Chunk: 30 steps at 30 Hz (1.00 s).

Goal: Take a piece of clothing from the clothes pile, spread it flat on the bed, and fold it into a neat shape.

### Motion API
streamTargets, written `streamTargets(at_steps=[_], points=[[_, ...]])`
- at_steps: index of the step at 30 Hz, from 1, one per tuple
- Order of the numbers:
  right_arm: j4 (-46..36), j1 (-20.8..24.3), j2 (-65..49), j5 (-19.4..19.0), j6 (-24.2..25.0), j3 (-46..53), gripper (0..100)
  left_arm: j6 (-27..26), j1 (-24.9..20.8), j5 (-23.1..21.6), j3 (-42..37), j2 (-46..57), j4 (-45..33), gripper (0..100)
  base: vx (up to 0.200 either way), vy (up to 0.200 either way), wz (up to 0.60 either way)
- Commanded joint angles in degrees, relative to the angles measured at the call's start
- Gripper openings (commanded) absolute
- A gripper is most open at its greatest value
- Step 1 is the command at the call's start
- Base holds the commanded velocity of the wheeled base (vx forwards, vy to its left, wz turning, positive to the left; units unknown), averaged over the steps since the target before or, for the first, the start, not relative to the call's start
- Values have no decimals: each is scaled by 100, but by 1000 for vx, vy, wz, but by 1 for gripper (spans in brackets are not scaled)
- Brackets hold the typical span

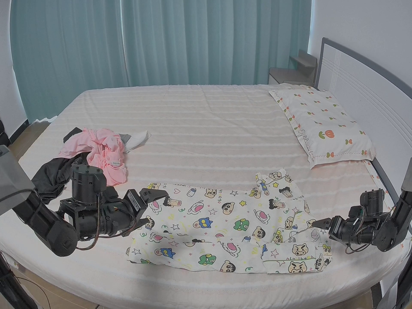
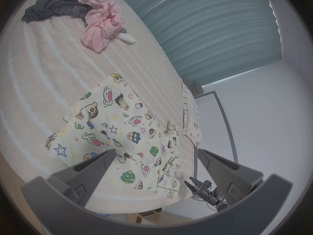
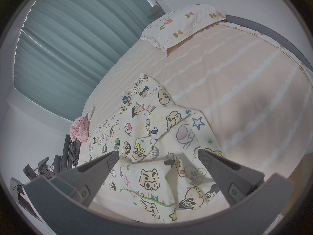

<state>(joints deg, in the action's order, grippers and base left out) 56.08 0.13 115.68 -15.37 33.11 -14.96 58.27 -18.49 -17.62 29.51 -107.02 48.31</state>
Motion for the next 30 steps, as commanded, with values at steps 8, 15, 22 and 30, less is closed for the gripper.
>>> streamTargets(at_steps=[8, 15, 22, 30], points=[[9, 83, -1, -1, -6, 63, 100, -44, 258, -40, 178, -144, 12, 100, 0, 150, 0], [9, 83, 25, -1, -6, 63, 100, -132, 425, -31, 283, -583, 12, 100, 0, 200, 0], [9, 83, 34, -1, -15, 46, 100, -686, 663, -67, 239, -891, -15, 100, 0, 143, 0], [9, 83, 51, -1, -15, 54, 100, -2725, 619, -462, 169, -1664, -41, 100, 0, 0, 0]])
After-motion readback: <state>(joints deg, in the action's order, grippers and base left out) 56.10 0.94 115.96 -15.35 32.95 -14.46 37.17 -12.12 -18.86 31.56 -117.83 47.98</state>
